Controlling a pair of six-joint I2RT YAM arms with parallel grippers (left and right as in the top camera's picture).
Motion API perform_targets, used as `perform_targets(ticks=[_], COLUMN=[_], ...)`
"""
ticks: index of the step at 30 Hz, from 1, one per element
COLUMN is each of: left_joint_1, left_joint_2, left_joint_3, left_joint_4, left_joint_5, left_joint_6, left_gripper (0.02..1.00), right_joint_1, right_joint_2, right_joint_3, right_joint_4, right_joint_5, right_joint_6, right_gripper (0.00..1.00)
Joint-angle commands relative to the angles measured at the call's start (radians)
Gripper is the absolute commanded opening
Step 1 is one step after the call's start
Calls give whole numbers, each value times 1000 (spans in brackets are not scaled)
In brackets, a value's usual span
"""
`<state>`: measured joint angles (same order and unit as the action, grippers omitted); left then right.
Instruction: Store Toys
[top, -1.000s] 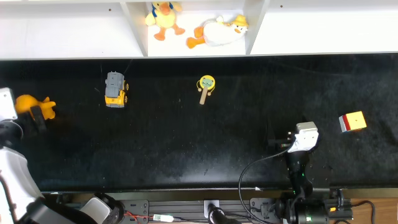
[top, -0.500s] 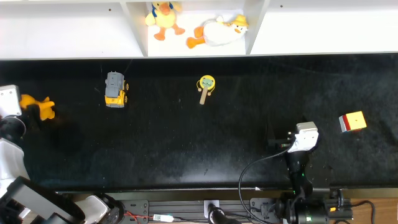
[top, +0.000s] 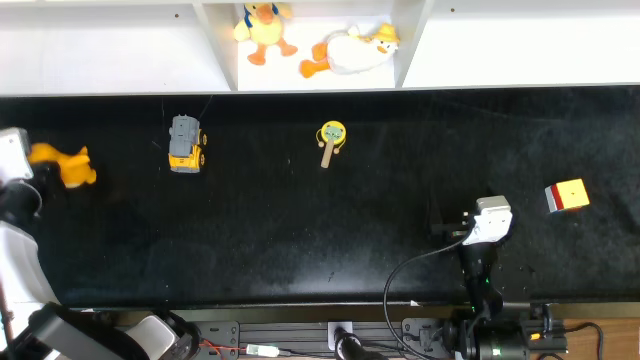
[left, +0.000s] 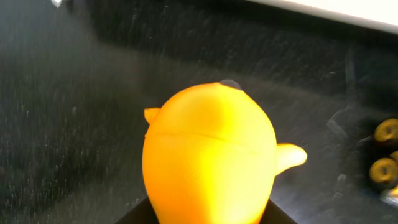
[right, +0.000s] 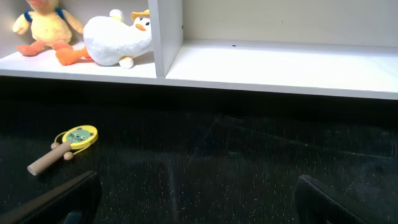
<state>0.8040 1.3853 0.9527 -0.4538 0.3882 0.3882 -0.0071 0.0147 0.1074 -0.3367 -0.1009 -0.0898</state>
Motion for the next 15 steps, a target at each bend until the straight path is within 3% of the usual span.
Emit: perform_targets(ticks=[1, 5, 15], left_joint_1=[-73, -137, -204], left_joint_2=[-18, 39, 231], left_joint_3=[154, 259, 476], left_joint_4=[-38, -57, -117], left_joint_5=[-26, -99, -103], left_joint_6=[-76, -101, -117], left_gripper=[233, 235, 237], right_joint_1=[-6, -6, -6], right_joint_2=[-11, -11, -11], right_joint_3=[-6, -6, -6], right_joint_4=[5, 5, 5], right_joint_5=[-10, -10, -10], right_joint_6=[0, 0, 0], right_gripper=[996, 996, 996])
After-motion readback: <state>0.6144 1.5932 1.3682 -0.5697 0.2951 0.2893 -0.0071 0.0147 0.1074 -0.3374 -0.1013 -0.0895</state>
